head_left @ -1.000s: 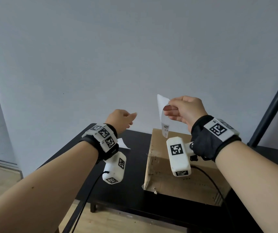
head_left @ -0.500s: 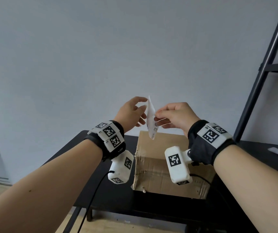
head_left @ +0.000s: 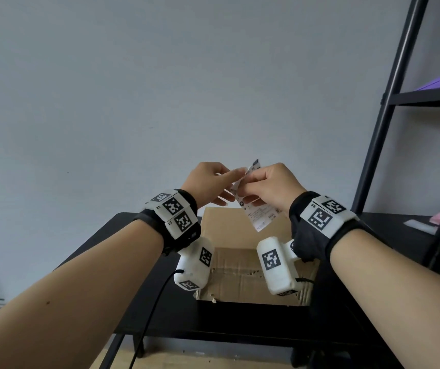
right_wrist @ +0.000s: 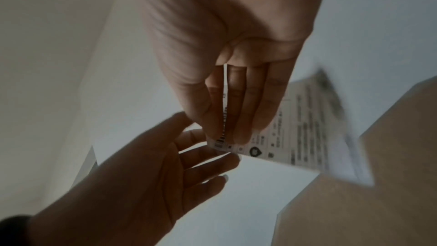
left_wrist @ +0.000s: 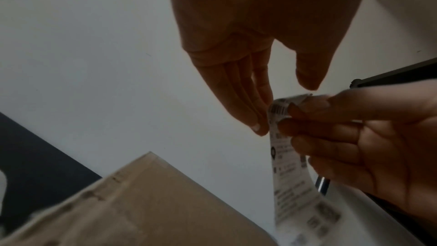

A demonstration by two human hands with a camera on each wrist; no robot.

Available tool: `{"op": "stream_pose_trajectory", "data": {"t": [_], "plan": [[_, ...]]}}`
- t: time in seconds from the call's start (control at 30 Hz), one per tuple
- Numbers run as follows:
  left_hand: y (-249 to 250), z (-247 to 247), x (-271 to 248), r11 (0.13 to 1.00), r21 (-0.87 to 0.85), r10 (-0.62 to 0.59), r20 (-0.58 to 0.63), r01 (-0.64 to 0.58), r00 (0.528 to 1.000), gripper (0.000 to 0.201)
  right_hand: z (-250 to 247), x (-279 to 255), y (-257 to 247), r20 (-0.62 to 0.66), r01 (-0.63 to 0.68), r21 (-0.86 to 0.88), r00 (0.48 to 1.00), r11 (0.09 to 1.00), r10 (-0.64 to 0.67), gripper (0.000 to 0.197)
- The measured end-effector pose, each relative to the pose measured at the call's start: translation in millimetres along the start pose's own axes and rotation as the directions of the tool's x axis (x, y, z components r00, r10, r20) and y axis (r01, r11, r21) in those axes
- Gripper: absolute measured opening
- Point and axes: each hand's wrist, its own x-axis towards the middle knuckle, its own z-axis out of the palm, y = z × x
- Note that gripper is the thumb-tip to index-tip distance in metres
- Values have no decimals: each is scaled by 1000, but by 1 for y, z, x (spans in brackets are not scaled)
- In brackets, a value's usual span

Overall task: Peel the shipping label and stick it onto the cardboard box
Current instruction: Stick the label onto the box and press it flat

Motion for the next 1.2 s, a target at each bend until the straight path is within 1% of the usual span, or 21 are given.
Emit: {"op": "stream_pose_trajectory", "data": {"t": [0.07, 0.13, 0.2, 0.27, 0.33, 0.37, 0.43, 0.47, 0.5, 0.53, 0.57, 0.63, 0.67, 0.7, 0.77, 0.83, 0.93, 1.0, 1.07, 1.1, 1.2], "plan": [[1, 4, 0, 1000, 9, -3, 4, 3, 1000, 39, -4, 0, 5, -5, -1, 7, 1000, 1000, 1, 8], [0, 7, 2, 1000, 22, -1, 7, 1, 1000, 27, -6, 0, 10, -11, -4, 10, 1000, 1000, 4, 10], [-2, 9, 4, 999, 31, -9, 1, 9, 1000, 18, -8, 1, 14, -14, -9, 2, 1000, 1000, 9, 5], [-3, 11, 6, 999, 24, -22, -9, 23, 1000, 17, -12, 2, 20, -23, -21, -20, 1000, 1000, 20, 8], [-5, 13, 8, 999, 19, -31, -28, 32, 999, 21, -17, 3, 26, -96, -51, -70, 994, 996, 44, 11], [-6, 13, 9, 999, 18, -34, -41, 35, 999, 23, -21, 3, 28, -165, -74, -108, 985, 991, 56, 15], [-8, 14, 11, 999, -2, -41, -62, 41, 997, 26, -29, 5, 34, -286, -143, -170, 954, 975, 90, 36], [-9, 14, 11, 999, -23, -44, -67, 42, 997, 26, -32, 5, 36, -307, -187, -181, 943, 966, 125, 50], [-9, 14, 12, 998, -45, -46, -67, 43, 997, 27, -34, 6, 39, -298, -239, -176, 938, 955, 179, 63], [-10, 14, 12, 997, -65, -47, -64, 43, 997, 28, -36, 6, 43, -266, -288, -149, 933, 946, 242, 70], [-10, 15, 12, 996, -83, -48, -58, 44, 997, 29, -36, 6, 46, -225, -329, -97, 927, 939, 301, 68], [-11, 15, 11, 993, -106, -53, -41, 48, 998, 28, -34, 3, 52, -128, -383, 49, 914, 923, 386, 47], [-11, 16, 11, 993, -105, -55, -31, 52, 998, 28, -33, 1, 55, -91, -392, 117, 911, 913, 403, 37], [-12, 15, 10, 994, -91, -57, -23, 55, 998, 26, -33, 0, 56, -77, -388, 164, 912, 907, 404, 30], [-16, 15, 8, 997, -40, -60, -9, 60, 998, 22, -32, -1, 59, -96, -353, 228, 919, 908, 382, 20], [-20, 14, 7, 997, 8, -81, 1, 81, 997, 16, -33, 0, 59, -117, -322, 258, 925, 911, 361, 12], [-27, 13, 7, 985, 119, -128, 6, 126, 992, 14, -34, 0, 61, -113, -307, 251, 933, 918, 343, 14], [-32, 11, 8, 969, 195, -149, -19, 150, 989, 21, -34, -1, 63, -98, -297, 246, 939, 922, 329, 22], [-36, 10, 9, 960, 223, -169, -32, 172, 985, 28, -34, -2, 67, -78, -297, 247, 943, 922, 324, 26], [-37, 10, 9, 958, 227, -178, -19, 178, 984, 29, -34, -2, 68, -66, -301, 240, 943, 923, 325, 27], [-38, 12, 7, 950, 251, -203, 53, 184, 978, 15, -32, -4, 73, -47, -306, 210, 945, 929, 322, 21]]}}
